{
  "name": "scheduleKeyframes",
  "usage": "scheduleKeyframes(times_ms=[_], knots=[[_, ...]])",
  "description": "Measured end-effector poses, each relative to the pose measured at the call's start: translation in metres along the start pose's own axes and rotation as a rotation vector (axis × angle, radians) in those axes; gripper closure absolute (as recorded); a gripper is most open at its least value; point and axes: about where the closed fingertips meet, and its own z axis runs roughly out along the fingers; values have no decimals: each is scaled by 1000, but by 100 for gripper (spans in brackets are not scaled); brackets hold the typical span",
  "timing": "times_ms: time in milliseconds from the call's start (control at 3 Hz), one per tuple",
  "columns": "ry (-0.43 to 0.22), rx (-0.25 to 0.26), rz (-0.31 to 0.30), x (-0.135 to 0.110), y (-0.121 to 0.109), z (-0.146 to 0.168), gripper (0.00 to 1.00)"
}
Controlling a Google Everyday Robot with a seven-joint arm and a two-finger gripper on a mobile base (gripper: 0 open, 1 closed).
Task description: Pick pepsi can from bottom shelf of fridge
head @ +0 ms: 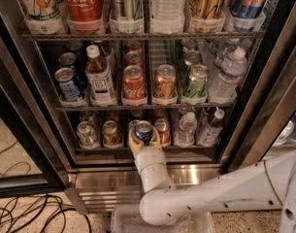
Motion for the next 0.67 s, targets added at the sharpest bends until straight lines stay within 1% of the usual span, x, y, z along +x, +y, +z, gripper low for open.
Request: scheduleKeyframes(times_ms=[333,667], knots=[[77,-171,84,18,22,-23,100],[91,-314,137,17,46,-48,100]])
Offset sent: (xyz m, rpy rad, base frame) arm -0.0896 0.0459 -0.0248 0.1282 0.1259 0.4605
